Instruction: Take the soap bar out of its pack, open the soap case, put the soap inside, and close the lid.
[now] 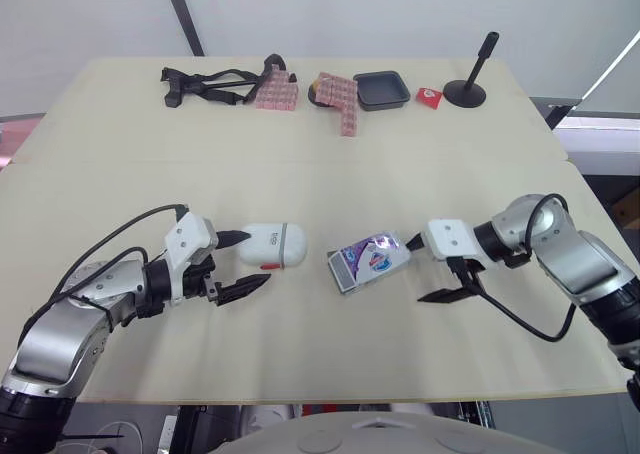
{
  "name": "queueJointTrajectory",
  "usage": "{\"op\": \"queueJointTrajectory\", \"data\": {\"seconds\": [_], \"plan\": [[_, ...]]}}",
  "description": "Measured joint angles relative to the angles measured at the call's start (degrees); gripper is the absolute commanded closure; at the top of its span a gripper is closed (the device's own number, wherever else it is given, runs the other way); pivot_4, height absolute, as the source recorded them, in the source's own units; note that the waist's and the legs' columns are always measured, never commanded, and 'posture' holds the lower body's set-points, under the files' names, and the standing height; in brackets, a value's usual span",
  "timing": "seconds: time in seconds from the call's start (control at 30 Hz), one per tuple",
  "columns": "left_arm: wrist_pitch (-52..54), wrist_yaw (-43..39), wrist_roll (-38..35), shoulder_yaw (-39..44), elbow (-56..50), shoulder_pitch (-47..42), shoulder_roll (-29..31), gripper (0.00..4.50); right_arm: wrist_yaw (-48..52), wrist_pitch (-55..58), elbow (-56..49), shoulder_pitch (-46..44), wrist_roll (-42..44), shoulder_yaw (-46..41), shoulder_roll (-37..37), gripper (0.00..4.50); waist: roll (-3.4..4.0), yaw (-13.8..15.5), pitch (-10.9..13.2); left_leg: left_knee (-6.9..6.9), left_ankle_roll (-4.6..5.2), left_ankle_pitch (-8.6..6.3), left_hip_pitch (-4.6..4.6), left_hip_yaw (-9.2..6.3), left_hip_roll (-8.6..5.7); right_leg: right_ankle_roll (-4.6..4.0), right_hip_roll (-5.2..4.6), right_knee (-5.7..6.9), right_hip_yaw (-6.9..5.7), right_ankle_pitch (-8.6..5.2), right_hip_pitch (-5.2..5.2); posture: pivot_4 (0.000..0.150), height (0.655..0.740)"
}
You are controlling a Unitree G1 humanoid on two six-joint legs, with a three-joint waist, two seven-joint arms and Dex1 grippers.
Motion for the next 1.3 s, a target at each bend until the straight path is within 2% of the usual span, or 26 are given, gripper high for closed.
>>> {"op": "queueJointTrajectory", "data": {"seconds": [0.43,0.53,0.77,1.03,1.3], "plan": [[-1.36,-1.11,1.06,0.06,1.81,-0.55,0.21,0.04,-3.67,0.66,1.78,-0.09,-0.72,-2.31,-1.40,0.00,0.00,-0.06,0.00,0.02,0.00,0.00,-0.01,0.00,0.00,0.00,0.00,0.01,0.01,0.00,0.00,0.150,0.7400],[-1.42,-1.15,1.21,0.06,1.89,-0.50,0.21,0.04,-3.51,3.20,0.27,-0.09,1.49,-3.44,-1.34,0.00,0.00,0.00,0.00,0.01,0.00,0.00,0.00,0.00,0.00,0.00,0.00,0.01,0.01,0.00,0.00,0.150,0.7400],[-2.33,-1.56,1.31,0.02,2.34,-0.40,0.12,0.04,-5.04,7.85,-2.24,-2.65,3.56,-4.37,2.62,0.00,0.00,-0.08,0.00,0.02,0.00,0.00,0.02,0.00,0.00,0.00,0.01,0.05,0.01,0.00,0.00,0.150,0.7400],[-3.83,-2.02,2.12,0.00,3.81,-0.31,-0.35,0.04,-5.42,8.57,-2.28,-3.88,2.92,-1.88,5.24,0.00,0.01,-0.03,0.00,0.02,0.00,0.00,0.02,0.00,0.00,0.00,0.00,0.05,0.00,0.00,0.00,0.150,0.7400],[-5.97,-2.04,2.15,0.28,3.99,1.23,-0.57,0.04,-4.91,6.23,2.36,-7.60,-0.02,1.60,7.56,0.00,0.01,-0.17,0.00,0.02,0.00,0.01,0.03,0.01,0.00,0.00,0.00,0.09,0.00,0.00,0.00,0.150,0.7400]]}}
